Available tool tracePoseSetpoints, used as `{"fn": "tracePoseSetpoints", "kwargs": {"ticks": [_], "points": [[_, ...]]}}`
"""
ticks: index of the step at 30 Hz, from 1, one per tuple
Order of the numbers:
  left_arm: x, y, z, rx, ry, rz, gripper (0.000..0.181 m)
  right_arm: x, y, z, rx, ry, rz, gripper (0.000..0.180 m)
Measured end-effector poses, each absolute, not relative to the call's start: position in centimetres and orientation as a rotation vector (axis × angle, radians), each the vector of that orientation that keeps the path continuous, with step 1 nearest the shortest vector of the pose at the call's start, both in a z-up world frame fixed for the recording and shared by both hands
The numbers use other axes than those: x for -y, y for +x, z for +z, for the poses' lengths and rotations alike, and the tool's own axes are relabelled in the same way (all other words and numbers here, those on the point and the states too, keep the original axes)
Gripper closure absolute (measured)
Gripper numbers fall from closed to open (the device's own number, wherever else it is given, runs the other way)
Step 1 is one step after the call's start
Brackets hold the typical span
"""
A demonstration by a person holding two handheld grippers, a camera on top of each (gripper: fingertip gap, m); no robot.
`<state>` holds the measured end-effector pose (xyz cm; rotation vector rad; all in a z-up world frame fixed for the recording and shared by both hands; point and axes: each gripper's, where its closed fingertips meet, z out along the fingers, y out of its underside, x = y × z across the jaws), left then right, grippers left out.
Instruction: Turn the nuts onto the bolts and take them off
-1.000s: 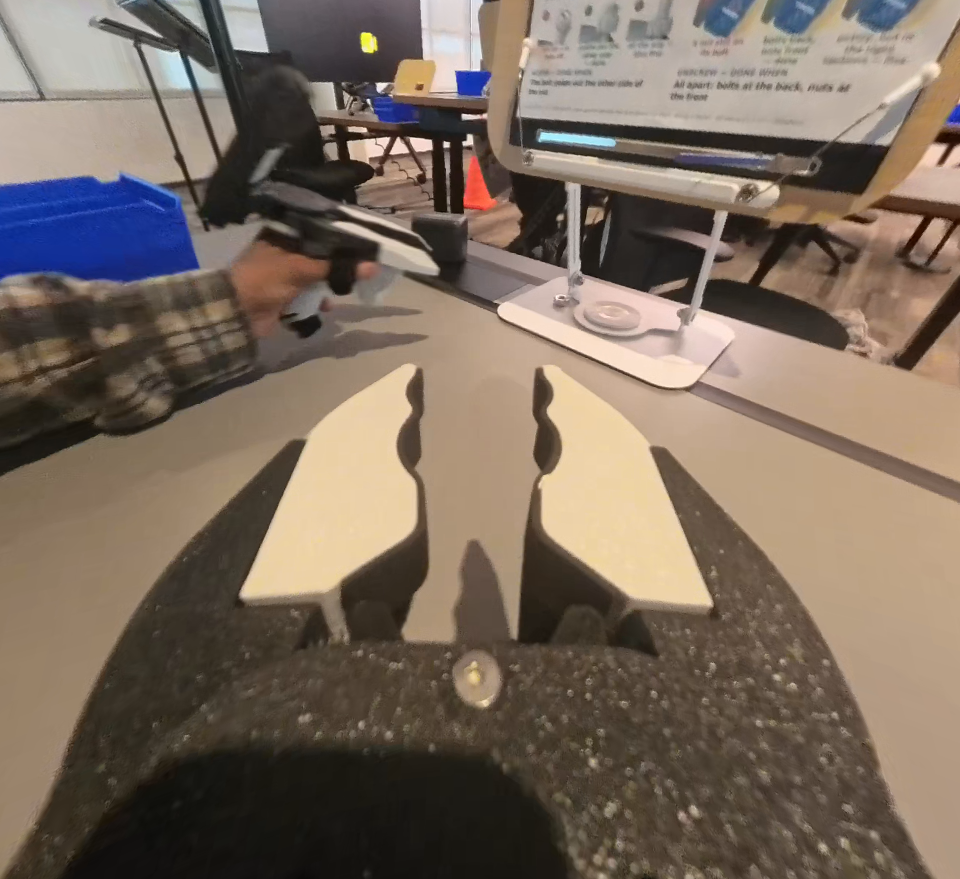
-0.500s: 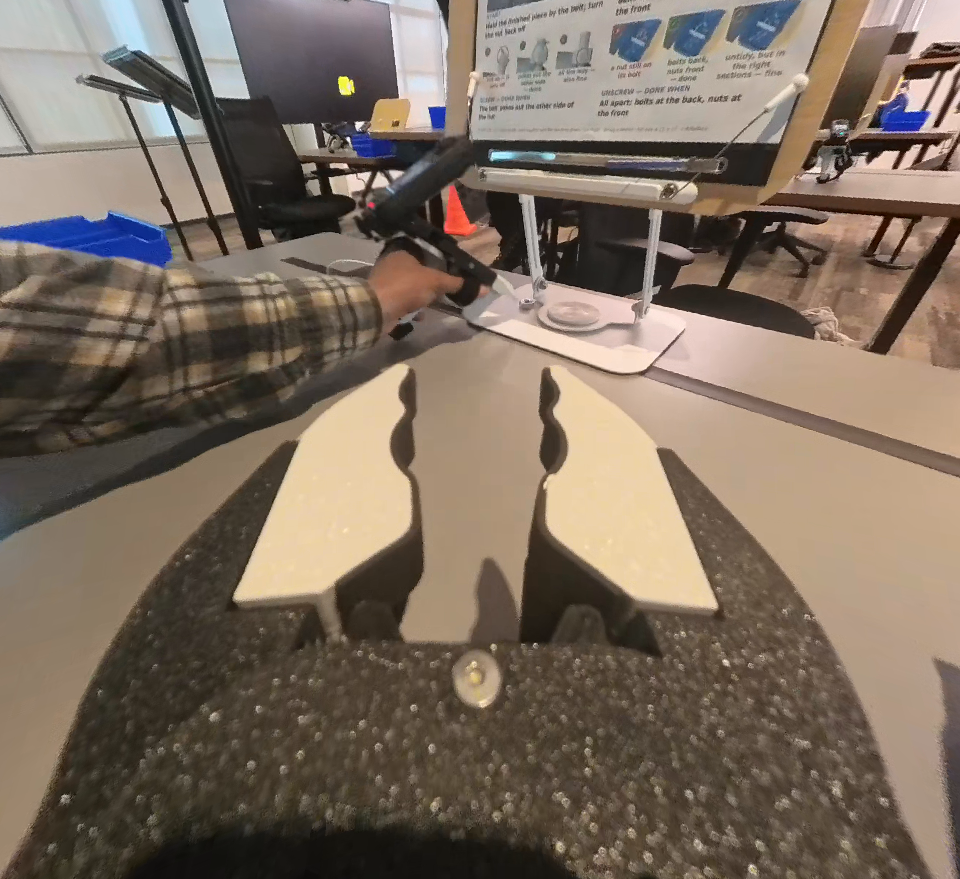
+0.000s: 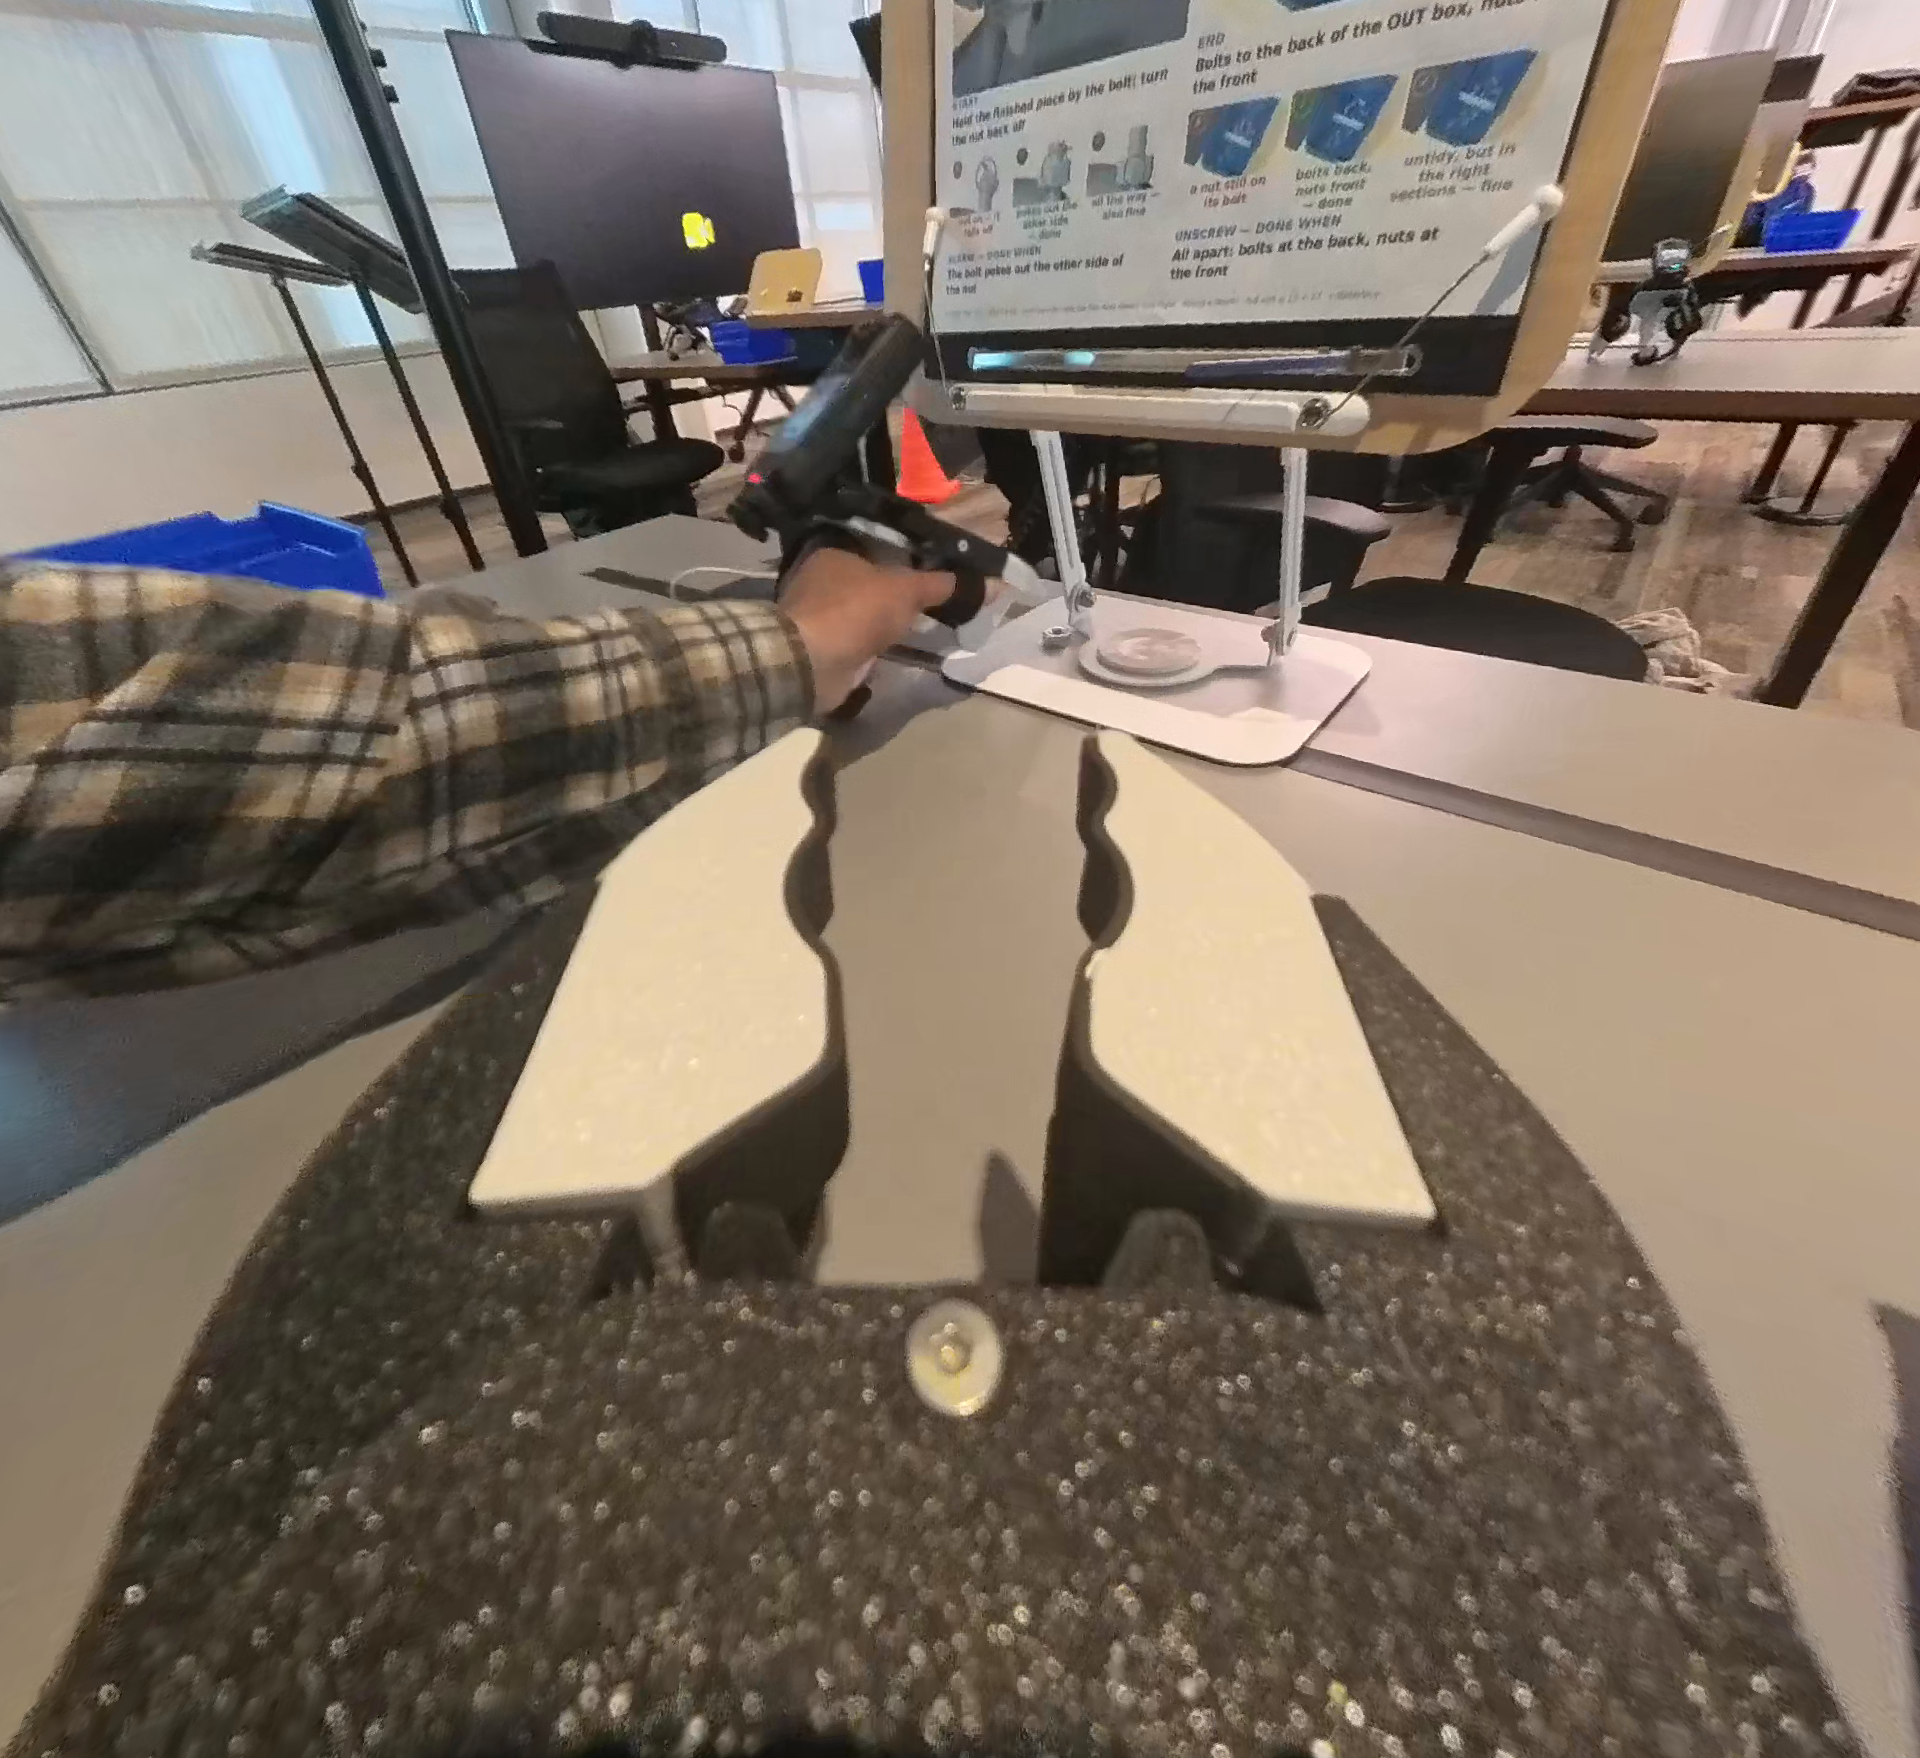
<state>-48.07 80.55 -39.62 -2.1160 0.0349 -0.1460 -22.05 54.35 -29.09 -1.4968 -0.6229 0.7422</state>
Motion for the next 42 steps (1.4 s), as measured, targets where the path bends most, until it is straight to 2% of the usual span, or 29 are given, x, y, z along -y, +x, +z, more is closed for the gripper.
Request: {"fn": "tracePoseSetpoints", "kwargs": {"ticks": [3,9,12,14,19,32,42], "points": [[-80.0,-47.8,-39.4,0.147,-2.103,-0.393,0.154,-54.2,-21.9,-28.8,0.620,-1.487,0.746,0.135],[-79.2,-48.3,-37.5,0.576,-1.869,-1.008,0.153,-53.9,-21.9,-28.3,0.616,-1.474,0.753,0.135],[-79.6,-47.9,-37.3,0.648,-1.845,-1.166,0.164,-53.8,-22.1,-28.4,0.617,-1.478,0.770,0.136],[-80.0,-48.0,-37.5,0.662,-1.861,-1.172,0.174,-53.9,-22.0,-28.4,0.627,-1.474,0.746,0.137],[-81.1,-49.3,-38.2,0.633,-1.925,-1.038,0.181,-54.0,-21.9,-28.4,0.633,-1.470,0.730,0.140],[-83.1,-47.8,-41.6,0.471,-2.176,-0.836,0.181,-54.5,-21.4,-28.8,0.625,-1.497,0.732,0.142],[-82.0,-45.4,-42.3,0.346,-2.287,-0.922,0.181,-54.4,-21.3,-28.6,0.630,-1.493,0.724,0.142]]}}
